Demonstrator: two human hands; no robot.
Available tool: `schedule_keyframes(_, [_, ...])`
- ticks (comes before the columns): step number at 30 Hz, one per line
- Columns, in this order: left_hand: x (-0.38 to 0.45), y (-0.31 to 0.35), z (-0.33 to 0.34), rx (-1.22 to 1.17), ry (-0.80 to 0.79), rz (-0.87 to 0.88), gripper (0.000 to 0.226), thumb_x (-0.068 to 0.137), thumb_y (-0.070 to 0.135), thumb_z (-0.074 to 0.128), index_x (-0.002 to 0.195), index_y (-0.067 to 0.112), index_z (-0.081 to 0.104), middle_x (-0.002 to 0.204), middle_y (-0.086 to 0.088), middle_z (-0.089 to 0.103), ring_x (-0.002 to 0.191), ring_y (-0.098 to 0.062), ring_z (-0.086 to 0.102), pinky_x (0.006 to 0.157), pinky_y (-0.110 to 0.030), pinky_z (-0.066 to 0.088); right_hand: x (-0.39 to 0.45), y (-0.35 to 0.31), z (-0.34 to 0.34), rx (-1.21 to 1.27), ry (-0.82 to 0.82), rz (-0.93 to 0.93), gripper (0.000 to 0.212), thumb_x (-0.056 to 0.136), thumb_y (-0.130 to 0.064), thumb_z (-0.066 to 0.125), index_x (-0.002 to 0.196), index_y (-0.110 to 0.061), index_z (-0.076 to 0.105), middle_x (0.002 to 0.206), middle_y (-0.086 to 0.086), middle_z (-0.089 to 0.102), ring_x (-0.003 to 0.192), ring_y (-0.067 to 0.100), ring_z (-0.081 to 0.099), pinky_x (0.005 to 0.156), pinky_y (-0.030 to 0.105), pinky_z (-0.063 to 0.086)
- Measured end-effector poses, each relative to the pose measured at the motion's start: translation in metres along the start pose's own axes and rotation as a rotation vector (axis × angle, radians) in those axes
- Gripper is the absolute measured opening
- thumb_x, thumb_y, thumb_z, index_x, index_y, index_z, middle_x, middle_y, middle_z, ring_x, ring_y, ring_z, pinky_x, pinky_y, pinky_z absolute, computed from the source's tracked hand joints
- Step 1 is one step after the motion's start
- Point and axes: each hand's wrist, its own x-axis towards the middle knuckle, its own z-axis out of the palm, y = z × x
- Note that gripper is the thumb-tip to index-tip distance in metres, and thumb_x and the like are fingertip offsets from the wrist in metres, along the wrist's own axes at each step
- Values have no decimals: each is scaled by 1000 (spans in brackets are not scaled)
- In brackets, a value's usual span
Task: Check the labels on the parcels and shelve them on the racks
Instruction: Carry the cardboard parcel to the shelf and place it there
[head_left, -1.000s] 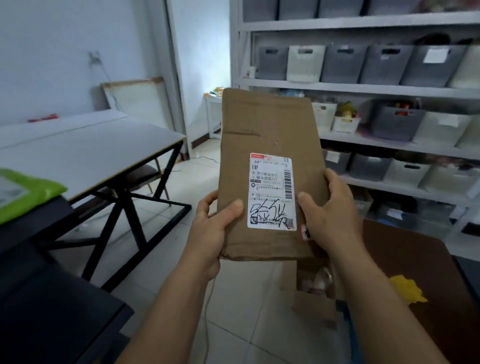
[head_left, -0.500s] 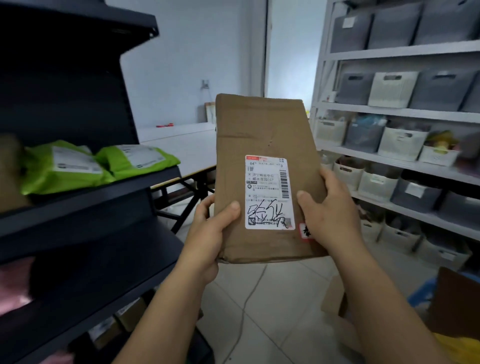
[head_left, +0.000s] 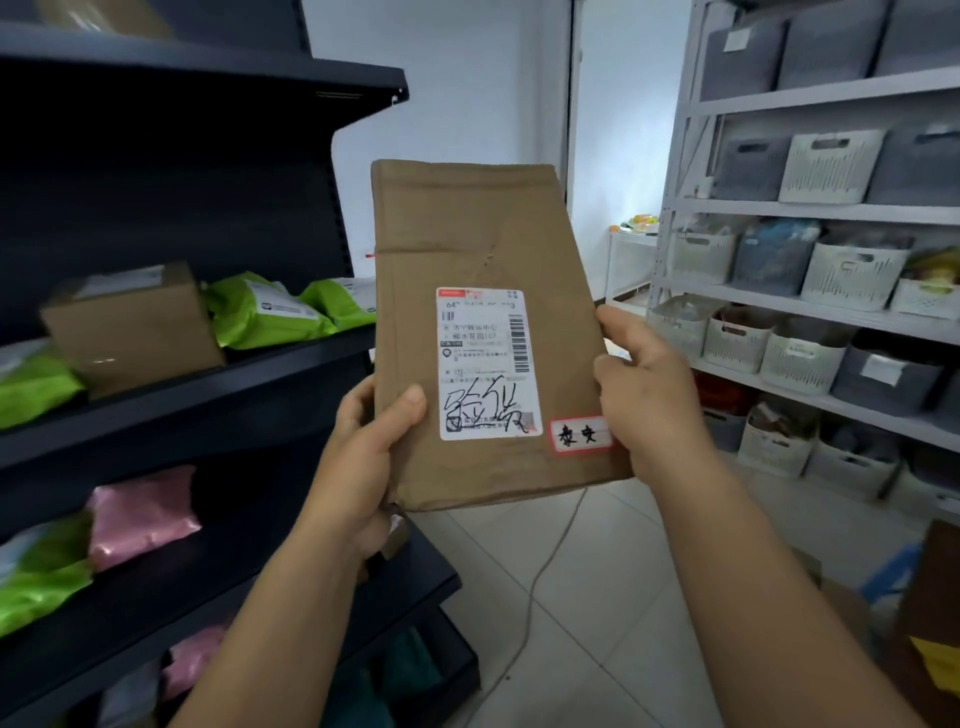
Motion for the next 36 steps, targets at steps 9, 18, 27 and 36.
schedule_keyframes(9, [-75, 30, -79, 4, 80, 110, 68, 69, 31, 75, 133, 32, 53, 106, 0, 76, 80, -13, 75, 62, -33, 61, -83, -31, 42, 166, -115, 64, 38, 93, -9, 47, 97, -42, 66, 98, -11, 72, 83, 17, 70, 74, 40, 59])
schedule_keyframes(18, [-127, 66, -154, -13, 259, 177, 62, 78, 30, 74, 136, 31, 52, 112, -1, 75, 96, -21, 73, 72, -38, 59, -134, -69, 98, 276, -348, 11, 40, 92, -7, 48, 96, -42, 66, 92, -13, 75, 79, 12, 72, 67, 33, 58])
schedule_keyframes(27, [-169, 83, -203, -30, 499, 244, 74, 68, 38, 78, 137, 29, 53, 117, -4, 75, 98, -23, 74, 67, -36, 59, -152, -88, 162, 351, -693, 4, 47, 96, -11, 49, 134, -38, 54, 111, -7, 71, 90, 13, 71, 73, 36, 58])
schedule_keyframes(36, [-211, 84, -229, -26, 707, 307, 77, 70, 36, 83, 140, 31, 52, 123, -6, 74, 106, -30, 73, 86, -48, 60, -174, -96, 203, 402, -910, -17, 47, 97, -12, 49, 137, -36, 50, 108, -9, 69, 79, 8, 71, 64, 30, 54])
